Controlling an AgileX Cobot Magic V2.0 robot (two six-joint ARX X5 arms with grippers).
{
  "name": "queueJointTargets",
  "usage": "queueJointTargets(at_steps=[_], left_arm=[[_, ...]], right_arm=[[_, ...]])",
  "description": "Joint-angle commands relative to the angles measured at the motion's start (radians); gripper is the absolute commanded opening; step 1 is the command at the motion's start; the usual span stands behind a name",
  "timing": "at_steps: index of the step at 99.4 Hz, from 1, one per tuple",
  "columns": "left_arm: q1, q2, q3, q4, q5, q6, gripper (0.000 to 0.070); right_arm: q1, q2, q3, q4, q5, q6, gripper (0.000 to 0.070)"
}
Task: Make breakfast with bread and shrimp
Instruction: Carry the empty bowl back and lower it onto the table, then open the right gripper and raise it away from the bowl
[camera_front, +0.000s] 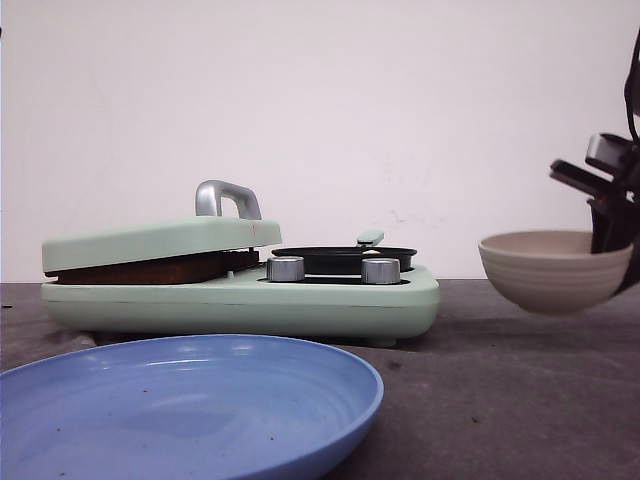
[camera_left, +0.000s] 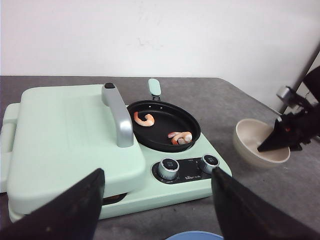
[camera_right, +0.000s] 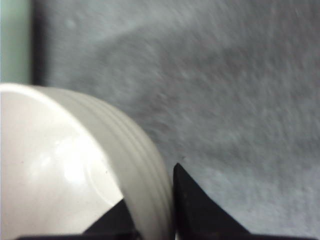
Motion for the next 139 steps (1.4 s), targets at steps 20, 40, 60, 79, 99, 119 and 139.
queueJointTargets(at_steps=[20,40,60,79,99,119,139], left_arm=[[-0.004,0.000,0.004,0.009,0.004,-0.002,0.0350],[-0.004,0.000,0.004,0.008,0.004,-0.002,0.0350],[-0.004,0.000,0.004,0.008,0.004,-0.002,0.0350],[-0.004,0.000,0.004,0.008,0.004,-0.002,0.0350],[-0.004,0.000,0.004,0.008,0.004,-0.002,0.0350],[-0.004,0.000,0.004,0.008,0.004,-0.002,0.0350],[-0.004,0.000,0.004,0.007,0.004,-0.001,0.0351]], right_arm=[[-0.009,0.018,-0.018,0.021,0.038,0.003,0.0000],[-0.012,0.018,-0.018,0.021,0.058,0.003,0.0000],[-0.013,0.018,-0.018,0.021,0.058,0.004,0.0000],[-0.013,0.018,-0.018,0.018,0.060,0.000,0.0000],[-0.013,0.018,-0.018,0.021,0.063,-0.006,0.0010],[-0.013,0.018,-0.018,0.020,0.073,-0.027,0.0122],[-0.013,0.018,-0.018,0.010,0.086,-0.050,0.0280]])
